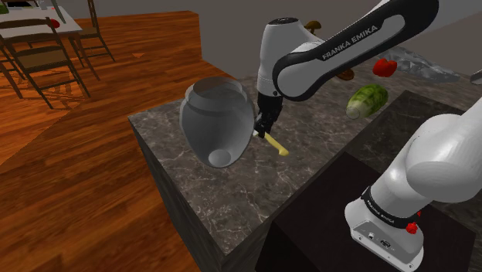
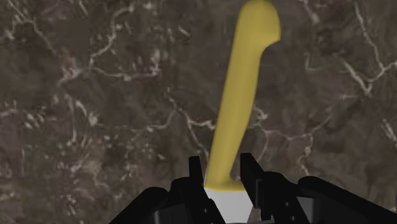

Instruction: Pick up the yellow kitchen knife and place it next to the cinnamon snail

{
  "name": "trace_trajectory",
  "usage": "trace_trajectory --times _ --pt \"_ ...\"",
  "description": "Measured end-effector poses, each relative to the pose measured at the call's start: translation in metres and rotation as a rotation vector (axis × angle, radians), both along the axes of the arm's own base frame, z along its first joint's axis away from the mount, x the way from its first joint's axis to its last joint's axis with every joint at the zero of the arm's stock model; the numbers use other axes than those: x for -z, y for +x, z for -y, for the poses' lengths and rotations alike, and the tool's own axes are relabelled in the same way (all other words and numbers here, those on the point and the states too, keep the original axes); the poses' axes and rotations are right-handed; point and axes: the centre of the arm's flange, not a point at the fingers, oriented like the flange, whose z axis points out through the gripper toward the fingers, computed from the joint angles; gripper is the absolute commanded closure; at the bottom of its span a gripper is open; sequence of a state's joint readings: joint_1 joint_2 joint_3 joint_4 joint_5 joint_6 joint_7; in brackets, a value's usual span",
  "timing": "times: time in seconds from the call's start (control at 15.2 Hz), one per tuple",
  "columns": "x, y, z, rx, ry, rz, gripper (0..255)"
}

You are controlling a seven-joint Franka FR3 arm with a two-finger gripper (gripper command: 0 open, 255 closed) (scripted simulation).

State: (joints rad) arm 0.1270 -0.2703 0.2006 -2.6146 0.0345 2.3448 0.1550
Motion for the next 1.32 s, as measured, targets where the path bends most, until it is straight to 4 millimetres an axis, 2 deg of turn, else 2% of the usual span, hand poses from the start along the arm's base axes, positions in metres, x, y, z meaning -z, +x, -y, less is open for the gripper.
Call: trace_trajectory --times 0.59,1.32 --pt "-0.002 0.000 0.000 0.000 0.000 0.000 255" --pt "-0.057 0.000 0.001 0.000 0.000 0.001 255"
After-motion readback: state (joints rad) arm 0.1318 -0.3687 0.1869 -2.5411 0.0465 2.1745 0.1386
